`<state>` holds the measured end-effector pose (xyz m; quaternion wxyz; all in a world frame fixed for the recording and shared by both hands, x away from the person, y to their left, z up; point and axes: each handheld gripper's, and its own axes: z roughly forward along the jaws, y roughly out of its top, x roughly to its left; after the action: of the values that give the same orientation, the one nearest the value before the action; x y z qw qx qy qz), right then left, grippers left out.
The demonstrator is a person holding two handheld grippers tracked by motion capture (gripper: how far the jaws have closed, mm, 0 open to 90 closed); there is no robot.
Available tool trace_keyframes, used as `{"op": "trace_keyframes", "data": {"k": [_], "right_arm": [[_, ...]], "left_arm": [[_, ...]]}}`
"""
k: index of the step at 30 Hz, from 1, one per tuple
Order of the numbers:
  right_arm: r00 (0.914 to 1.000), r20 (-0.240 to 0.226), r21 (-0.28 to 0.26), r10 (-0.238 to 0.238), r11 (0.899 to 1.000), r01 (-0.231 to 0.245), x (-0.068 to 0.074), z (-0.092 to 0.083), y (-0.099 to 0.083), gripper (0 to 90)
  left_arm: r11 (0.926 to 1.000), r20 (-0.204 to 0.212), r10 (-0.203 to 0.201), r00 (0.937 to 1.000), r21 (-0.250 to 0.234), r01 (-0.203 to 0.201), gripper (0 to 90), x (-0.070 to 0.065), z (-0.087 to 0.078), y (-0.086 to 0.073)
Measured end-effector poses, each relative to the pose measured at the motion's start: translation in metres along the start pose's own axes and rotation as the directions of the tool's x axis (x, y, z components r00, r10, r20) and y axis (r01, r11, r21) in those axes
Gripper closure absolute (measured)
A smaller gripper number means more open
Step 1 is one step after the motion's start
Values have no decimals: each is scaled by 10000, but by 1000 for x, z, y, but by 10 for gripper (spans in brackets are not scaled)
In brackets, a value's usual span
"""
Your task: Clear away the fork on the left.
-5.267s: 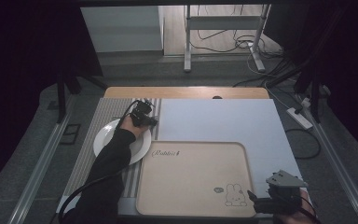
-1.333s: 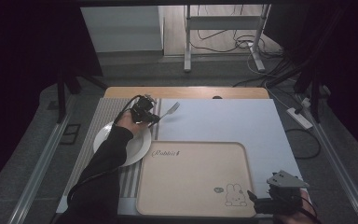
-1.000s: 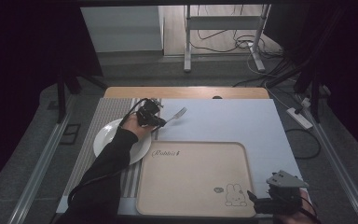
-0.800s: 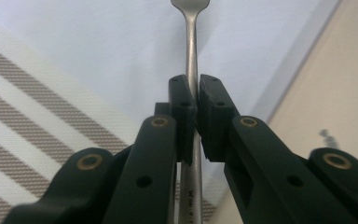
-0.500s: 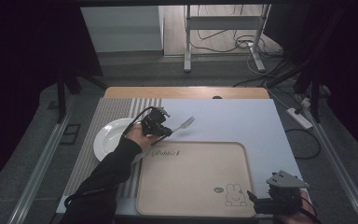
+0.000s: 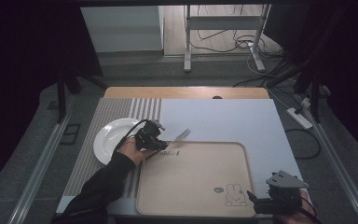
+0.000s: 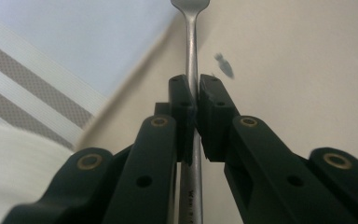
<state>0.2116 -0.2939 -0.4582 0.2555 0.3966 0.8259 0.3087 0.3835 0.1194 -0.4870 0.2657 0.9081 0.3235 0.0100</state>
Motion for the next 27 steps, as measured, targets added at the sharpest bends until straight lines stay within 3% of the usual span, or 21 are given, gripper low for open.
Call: {"op": "trace_keyframes", "data": {"k": [7,19,27], "right_arm": [[10000,1,-6,-6,10000,6,0,0,0,0],[9999,32,-13,-115,9999,115,1,0,0,0],[9997,30,-42,-231,9997,231,2,1,1,0]], "left_arm": [[9997,223,237,9995,31,-238,842,-21,-4,-15],[9993,58,-297,9995,248,295,842,-55,-9,-44],[9963,-136,-653,9978,548,659,841,-70,-7,-61]]}}
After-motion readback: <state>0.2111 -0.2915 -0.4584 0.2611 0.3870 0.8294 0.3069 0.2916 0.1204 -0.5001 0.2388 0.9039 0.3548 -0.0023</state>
